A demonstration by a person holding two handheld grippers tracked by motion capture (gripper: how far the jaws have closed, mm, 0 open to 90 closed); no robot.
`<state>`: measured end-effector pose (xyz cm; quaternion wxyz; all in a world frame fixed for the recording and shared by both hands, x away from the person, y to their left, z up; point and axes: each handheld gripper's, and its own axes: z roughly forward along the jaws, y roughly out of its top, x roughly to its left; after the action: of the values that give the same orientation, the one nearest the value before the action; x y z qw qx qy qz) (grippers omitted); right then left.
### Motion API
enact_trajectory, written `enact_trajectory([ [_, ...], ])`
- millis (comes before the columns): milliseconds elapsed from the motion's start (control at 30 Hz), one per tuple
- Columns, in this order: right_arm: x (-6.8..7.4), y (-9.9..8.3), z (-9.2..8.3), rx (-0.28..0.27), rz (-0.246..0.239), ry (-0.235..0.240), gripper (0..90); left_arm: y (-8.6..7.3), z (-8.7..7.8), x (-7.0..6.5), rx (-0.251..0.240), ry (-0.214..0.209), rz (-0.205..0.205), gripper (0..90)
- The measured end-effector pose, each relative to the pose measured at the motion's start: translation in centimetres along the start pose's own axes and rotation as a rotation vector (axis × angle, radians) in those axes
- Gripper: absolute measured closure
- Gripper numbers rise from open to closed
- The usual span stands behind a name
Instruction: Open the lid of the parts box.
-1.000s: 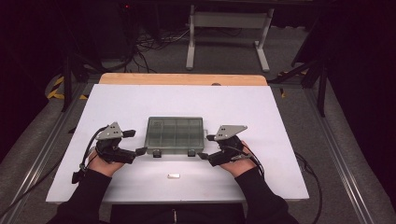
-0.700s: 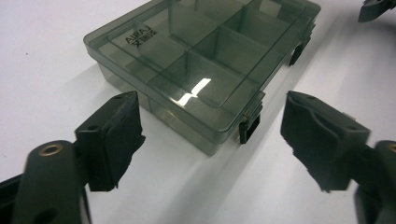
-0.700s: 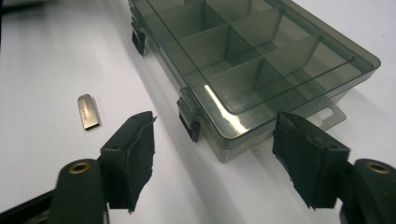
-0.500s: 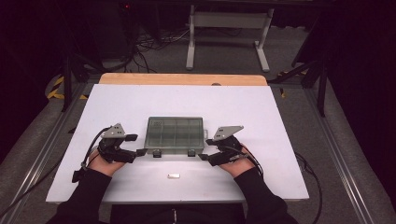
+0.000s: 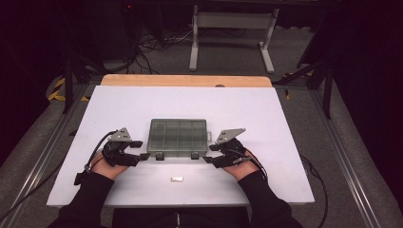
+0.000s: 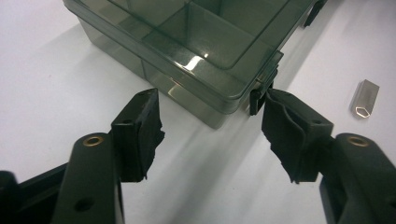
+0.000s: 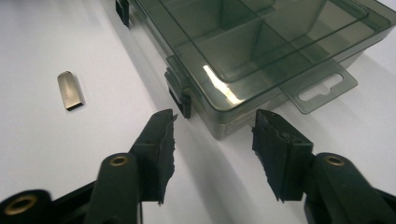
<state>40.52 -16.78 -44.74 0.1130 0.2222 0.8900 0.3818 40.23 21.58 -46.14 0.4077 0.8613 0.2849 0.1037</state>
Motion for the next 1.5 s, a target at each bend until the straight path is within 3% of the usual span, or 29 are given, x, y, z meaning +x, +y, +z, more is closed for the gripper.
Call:
enact_trajectory([
  [367, -0.08, -0.11, 0.34, 0.010, -0.012, -0.028, 62.1, -0.05, 0.30, 0.00, 0.028, -0.004, 0.000, 52.3],
  [833, -0.02, -0.12, 0.41, 0.013, -0.014, -0.044, 68.8, -0.03, 0.45, -0.21, 0.040, -0.015, 0.020, 65.7],
  [1500, 0.05, -0.14, 0.47, 0.012, -0.029, -0.055, 69.7, 0.05, 0.40, -0.46, 0.041, -0.007, 0.039, 67.8],
])
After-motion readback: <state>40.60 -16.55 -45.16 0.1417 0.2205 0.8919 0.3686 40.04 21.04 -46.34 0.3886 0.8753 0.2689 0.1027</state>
